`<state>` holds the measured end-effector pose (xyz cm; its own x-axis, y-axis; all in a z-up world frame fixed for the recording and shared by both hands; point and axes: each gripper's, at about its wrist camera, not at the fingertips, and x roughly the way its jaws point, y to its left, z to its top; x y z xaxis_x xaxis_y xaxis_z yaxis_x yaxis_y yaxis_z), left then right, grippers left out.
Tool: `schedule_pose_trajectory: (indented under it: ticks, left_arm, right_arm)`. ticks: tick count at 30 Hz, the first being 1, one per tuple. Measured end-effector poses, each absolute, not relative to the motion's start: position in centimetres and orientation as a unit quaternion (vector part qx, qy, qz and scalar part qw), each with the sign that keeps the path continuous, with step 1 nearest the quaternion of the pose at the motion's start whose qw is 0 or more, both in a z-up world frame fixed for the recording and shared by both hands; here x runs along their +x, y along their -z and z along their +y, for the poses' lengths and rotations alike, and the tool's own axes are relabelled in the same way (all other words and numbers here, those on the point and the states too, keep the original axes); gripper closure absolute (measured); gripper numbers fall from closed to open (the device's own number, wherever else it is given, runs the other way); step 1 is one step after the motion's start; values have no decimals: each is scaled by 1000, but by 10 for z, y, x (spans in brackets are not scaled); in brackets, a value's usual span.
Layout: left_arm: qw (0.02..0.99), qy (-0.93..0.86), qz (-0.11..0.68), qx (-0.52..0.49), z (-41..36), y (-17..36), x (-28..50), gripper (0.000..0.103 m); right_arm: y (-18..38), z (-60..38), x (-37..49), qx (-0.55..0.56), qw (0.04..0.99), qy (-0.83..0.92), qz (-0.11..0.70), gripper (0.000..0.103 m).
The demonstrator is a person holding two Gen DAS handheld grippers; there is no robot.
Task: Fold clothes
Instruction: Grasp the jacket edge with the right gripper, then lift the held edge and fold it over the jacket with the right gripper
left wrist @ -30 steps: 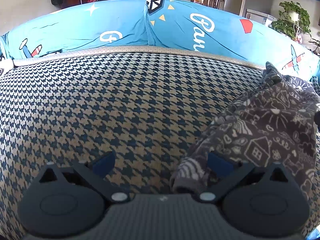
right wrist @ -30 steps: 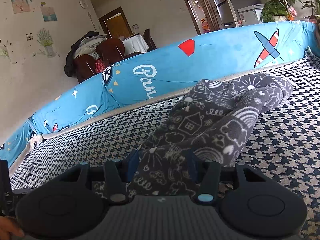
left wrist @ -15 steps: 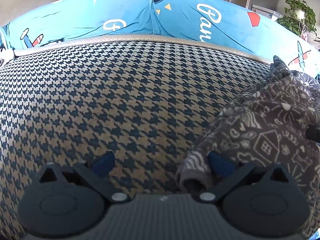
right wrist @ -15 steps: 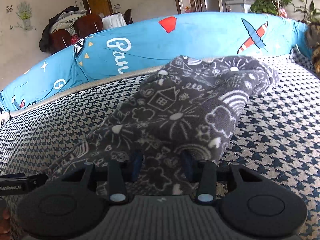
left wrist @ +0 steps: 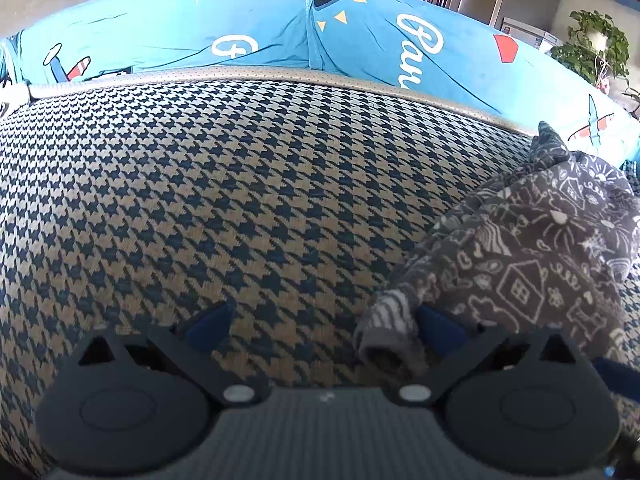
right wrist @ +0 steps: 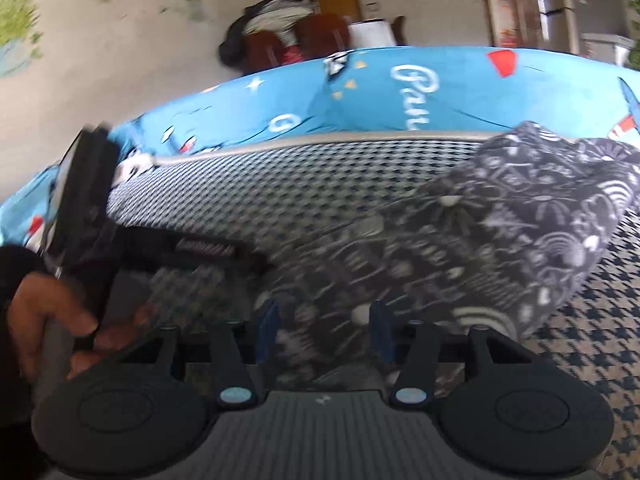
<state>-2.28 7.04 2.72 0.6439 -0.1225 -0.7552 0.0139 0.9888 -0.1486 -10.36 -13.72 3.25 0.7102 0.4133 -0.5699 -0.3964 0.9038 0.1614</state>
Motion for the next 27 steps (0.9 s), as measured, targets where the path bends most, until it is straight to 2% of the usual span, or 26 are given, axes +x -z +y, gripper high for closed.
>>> schedule_pose_trajectory:
  ticks: [4,19,23,27]
  left_arm:
    - [903,42,421,-72,77,-29,-29,0]
    - [894,74,430,-105,86,-33,-41,0]
    - [884,95,439,-125,85,-33,-41,0]
    - [874,116,448,-145,84,-32,-40,0]
  right_arm:
    - [-27,-120,-117,-32,920,-234,312,36]
    - [-1,-87,-132,-176,913,-217,296,32]
    - [7,-79,-133,-224,914,-195,278,44]
    - [-1,-94,-120,-155,924,-188,293,62]
